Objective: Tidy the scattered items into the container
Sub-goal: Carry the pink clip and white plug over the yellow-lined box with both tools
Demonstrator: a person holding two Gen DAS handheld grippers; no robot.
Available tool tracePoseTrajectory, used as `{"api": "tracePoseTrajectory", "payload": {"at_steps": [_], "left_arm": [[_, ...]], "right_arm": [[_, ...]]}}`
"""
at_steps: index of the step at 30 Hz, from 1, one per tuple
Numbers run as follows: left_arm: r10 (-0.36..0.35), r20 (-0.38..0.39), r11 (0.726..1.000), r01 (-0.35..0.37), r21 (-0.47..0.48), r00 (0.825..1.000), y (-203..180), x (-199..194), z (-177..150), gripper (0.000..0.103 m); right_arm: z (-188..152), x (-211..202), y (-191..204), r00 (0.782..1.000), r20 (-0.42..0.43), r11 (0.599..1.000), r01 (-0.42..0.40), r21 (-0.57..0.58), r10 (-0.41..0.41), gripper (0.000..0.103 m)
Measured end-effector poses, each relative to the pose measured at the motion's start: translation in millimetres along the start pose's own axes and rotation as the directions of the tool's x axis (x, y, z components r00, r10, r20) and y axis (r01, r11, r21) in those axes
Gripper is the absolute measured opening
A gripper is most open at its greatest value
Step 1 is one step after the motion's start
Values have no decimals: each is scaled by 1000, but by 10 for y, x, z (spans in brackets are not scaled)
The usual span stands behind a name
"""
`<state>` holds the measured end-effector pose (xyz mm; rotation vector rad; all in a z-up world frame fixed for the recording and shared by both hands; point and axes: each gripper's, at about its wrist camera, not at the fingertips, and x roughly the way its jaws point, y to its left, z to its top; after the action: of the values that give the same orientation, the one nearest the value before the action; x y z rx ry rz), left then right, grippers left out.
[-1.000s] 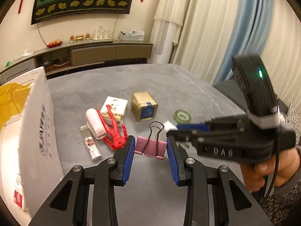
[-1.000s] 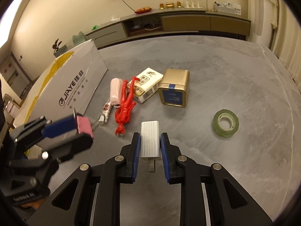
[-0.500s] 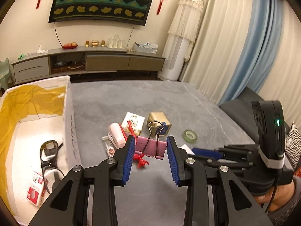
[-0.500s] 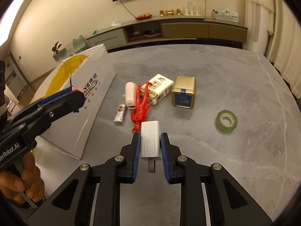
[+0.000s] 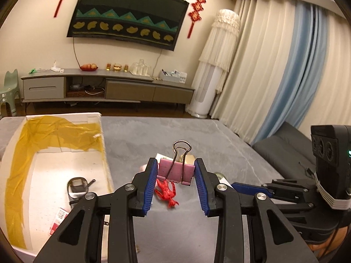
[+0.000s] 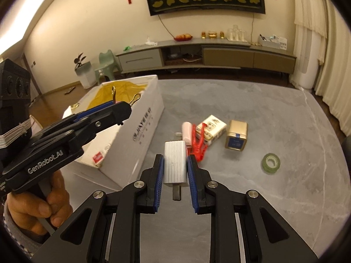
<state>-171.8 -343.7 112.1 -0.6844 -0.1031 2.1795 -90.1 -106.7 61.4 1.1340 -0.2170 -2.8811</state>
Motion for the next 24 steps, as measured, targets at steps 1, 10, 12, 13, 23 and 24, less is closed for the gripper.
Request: {"api": "tracePoseTrajectory", "payload": {"at_steps": [1, 10, 12, 13, 23, 24], "left_arm": [[1, 9, 1000, -1, -6, 1000, 28, -38, 14, 36], [11, 69, 998, -7, -56, 998, 239, -296, 113, 36], [12, 78, 998, -7, -63, 997, 277, -340, 127, 36], [13, 82, 998, -8, -68, 997, 293, -360, 135, 36], [32, 124, 993, -17, -116, 992, 501, -555, 181, 36], [35, 126, 992, -20, -122, 991, 526, -568, 183, 36]], "right_arm": [[12, -18, 50, 1000, 4, 1000, -3, -5, 3, 23], [106, -83, 311, 1000, 21, 999, -17, -42, 18, 23], [122, -83, 366, 999, 22, 998, -22, -50, 23, 23], [128, -86, 396, 999, 22, 998, -25, -54, 26, 23], [225, -102, 642, 998, 35, 994, -51, -96, 55, 23], [241, -79, 659, 998, 35, 993, -53, -101, 57, 23]]}}
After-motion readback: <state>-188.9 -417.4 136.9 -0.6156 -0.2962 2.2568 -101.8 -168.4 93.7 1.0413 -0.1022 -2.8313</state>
